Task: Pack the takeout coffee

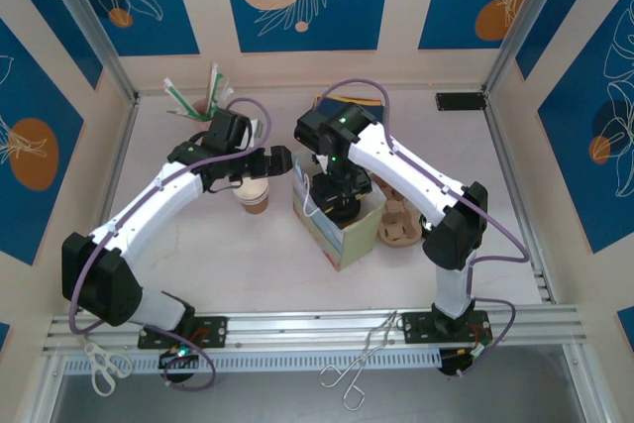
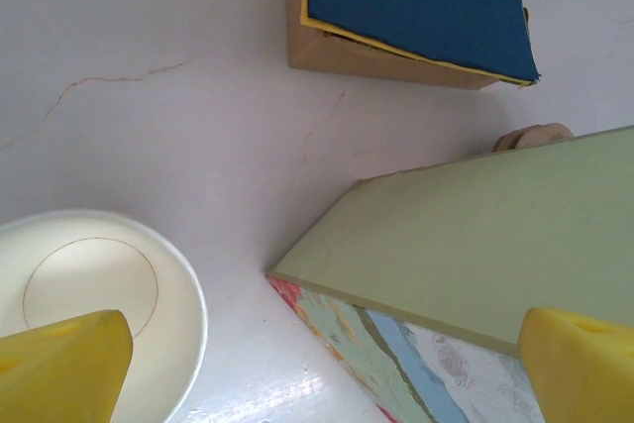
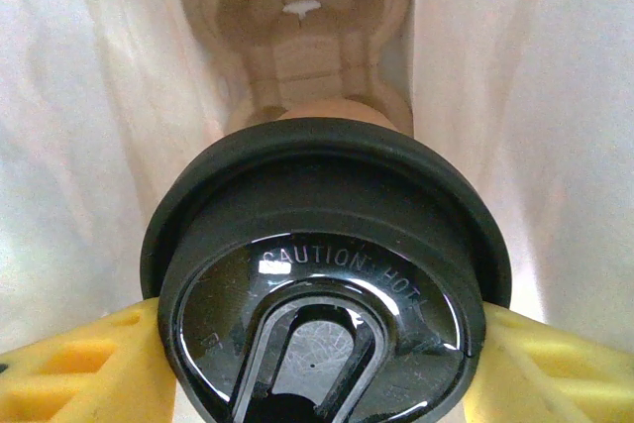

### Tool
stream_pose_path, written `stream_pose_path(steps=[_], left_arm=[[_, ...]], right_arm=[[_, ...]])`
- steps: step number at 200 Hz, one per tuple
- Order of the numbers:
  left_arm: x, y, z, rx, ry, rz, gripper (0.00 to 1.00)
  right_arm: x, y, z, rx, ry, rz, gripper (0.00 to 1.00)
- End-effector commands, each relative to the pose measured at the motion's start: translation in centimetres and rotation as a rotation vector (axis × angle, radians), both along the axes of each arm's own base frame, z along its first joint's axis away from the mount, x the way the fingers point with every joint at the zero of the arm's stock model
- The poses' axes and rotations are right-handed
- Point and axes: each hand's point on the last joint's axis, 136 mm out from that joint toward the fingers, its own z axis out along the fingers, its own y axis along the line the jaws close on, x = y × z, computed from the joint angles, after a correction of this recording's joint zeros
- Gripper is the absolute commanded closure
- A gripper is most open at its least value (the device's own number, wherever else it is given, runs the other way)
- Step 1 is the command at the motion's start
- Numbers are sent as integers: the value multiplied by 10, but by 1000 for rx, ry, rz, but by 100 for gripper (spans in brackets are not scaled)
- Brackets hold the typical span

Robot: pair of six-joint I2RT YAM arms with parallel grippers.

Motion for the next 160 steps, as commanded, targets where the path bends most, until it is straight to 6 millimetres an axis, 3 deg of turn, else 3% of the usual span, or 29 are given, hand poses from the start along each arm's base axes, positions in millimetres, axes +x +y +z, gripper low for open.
stream_pose_path(steps=[1,160], left_arm=[[5,1,12,-16,-38,-6,0],[4,2,14,-10,-33,-7,0]], right_arm=[[-6,-7,6,-7,-17,28,35],[-11,-6,-17,4,3,35,35]])
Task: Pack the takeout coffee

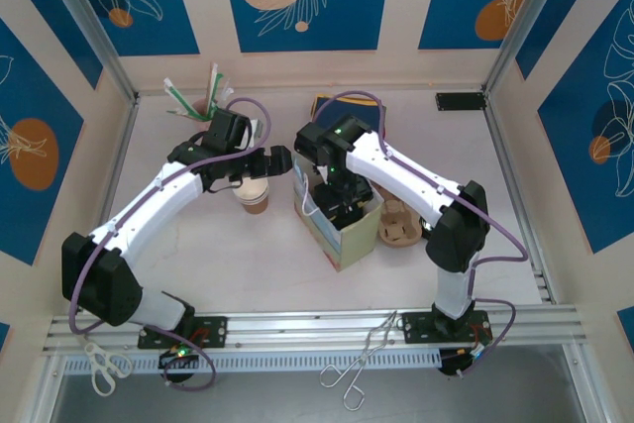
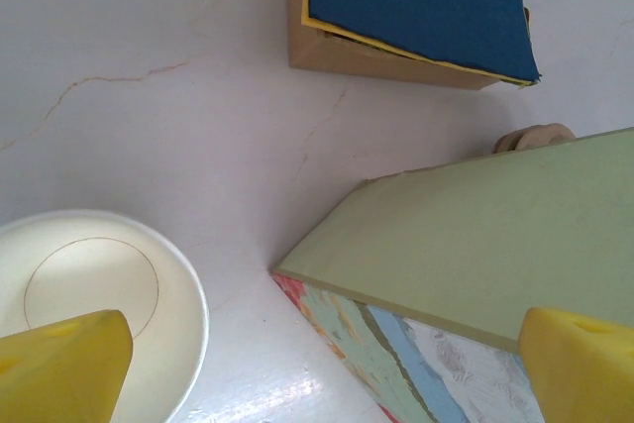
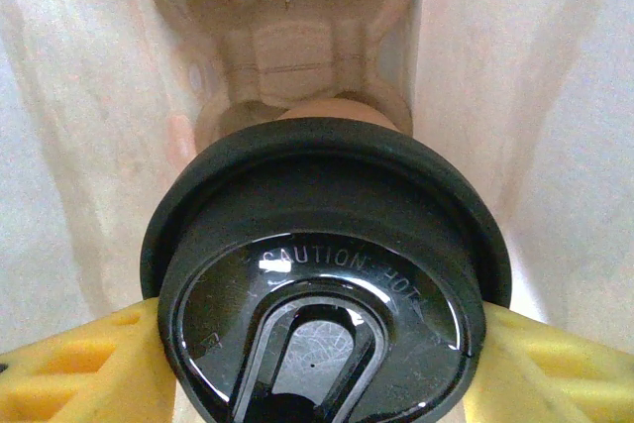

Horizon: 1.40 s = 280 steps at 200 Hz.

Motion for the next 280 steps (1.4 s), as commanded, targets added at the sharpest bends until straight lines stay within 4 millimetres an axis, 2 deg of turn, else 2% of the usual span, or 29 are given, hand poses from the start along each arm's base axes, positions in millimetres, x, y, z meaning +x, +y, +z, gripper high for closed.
stream_pose_path(steps=[1,95,280], left_arm=[[4,2,14,-11,-33,-7,0],[4,2,15,-7,-35,-10,0],[4,4,16,-3,-38,-6,0]], right_arm=[[-6,-1,8,41,-4,8,35],[-8,1,-3,49,14,8,35],[-8,1,-1,70,21,-5,35]])
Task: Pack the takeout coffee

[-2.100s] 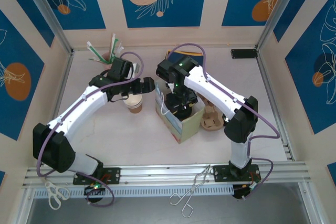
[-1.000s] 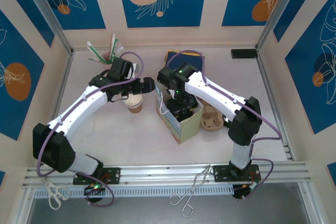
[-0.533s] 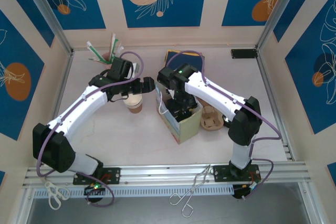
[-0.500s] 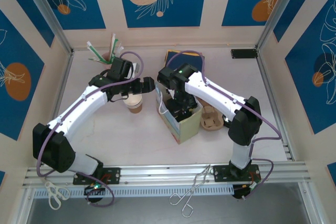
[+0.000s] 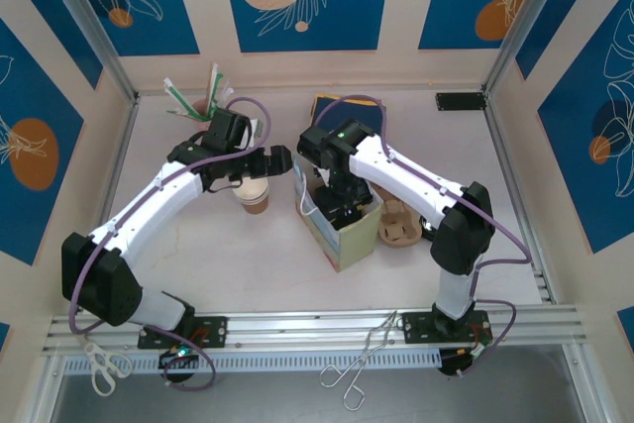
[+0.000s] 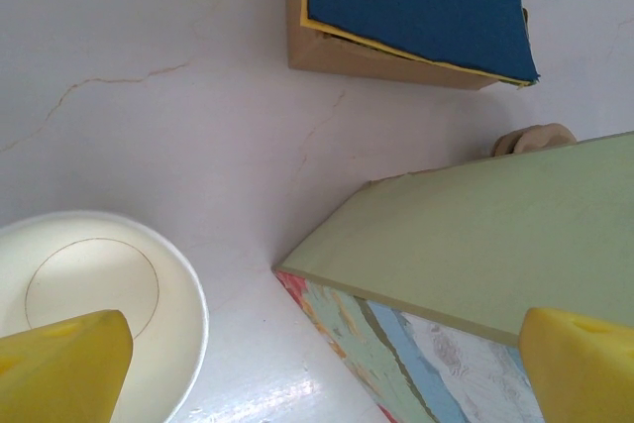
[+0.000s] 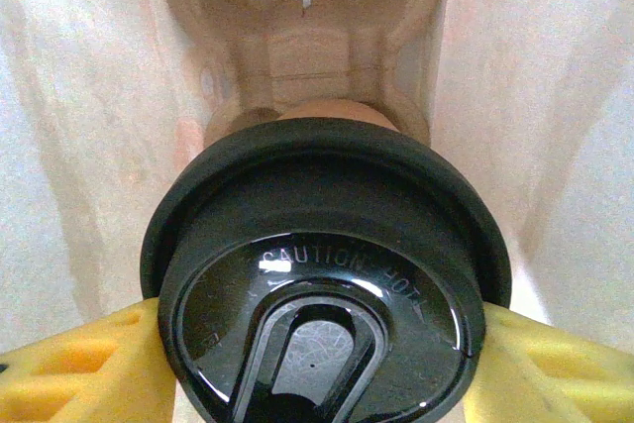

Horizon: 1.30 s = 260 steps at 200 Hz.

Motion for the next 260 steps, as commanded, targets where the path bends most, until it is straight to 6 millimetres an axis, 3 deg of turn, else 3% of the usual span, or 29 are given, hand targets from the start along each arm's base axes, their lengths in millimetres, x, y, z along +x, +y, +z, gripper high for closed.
stream_pose_path(steps=[1,133,260], left_arm=[[4,4,15,-3,-36,-3,0],[5,8,12,6,-33,7,0],[6,9,13,2,-35,8,0]], right_arm=[[-6,-2,7,32,15,3,35],[-11,8,15,97,47,-3,35],[-10,4,13,86,55,-13,35]])
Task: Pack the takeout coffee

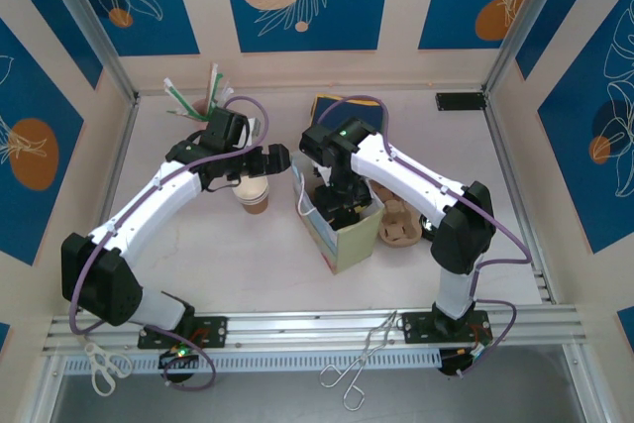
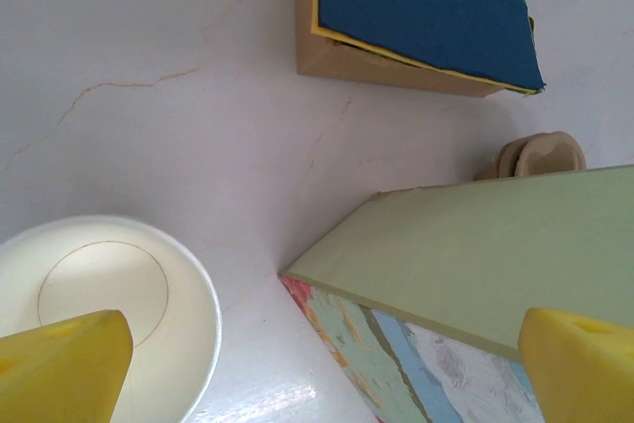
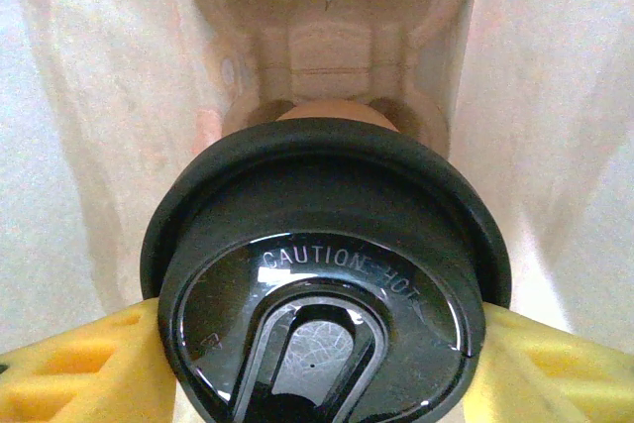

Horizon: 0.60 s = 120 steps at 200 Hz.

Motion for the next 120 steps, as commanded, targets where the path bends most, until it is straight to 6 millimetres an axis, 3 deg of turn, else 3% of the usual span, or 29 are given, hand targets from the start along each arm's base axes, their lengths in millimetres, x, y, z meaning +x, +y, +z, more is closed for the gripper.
stream_pose_path(steps=[1,120], left_arm=[[3,5,13,2,-35,-7,0],[5,7,15,1,-40,0,0]], right_arm=[[-6,-1,12,36,4,5,35],[-9,-3,12,29,21,-1,35]])
